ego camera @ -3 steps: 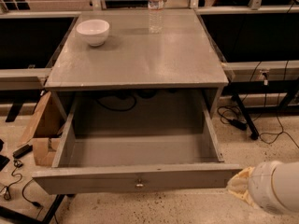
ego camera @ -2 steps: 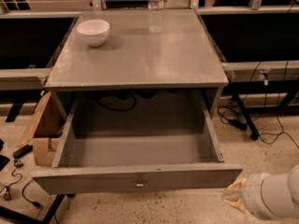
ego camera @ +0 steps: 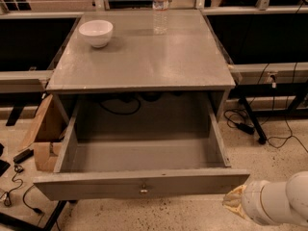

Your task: Close top drawer

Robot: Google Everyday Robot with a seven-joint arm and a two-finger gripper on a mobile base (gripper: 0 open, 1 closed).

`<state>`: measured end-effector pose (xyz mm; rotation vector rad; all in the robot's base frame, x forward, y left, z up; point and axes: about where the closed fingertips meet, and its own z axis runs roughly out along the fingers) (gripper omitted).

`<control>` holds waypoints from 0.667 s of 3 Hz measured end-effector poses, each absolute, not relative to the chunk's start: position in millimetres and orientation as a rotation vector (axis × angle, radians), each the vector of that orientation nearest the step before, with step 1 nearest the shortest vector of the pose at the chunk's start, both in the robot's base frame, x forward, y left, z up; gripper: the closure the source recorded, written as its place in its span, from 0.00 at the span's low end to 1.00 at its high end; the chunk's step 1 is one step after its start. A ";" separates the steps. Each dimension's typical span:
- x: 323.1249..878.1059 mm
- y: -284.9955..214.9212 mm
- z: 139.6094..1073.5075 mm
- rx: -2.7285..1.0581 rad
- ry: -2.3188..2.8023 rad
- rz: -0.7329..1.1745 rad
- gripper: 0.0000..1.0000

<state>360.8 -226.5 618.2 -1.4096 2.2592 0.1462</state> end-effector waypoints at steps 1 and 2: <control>363.3 -213.8 605.5 -1.437 2.246 0.174 1.00; 378.4 -184.0 586.8 -1.476 2.152 0.229 1.00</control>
Offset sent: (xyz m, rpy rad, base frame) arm 0.0370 0.0844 -0.0596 0.1355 -0.0728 0.2096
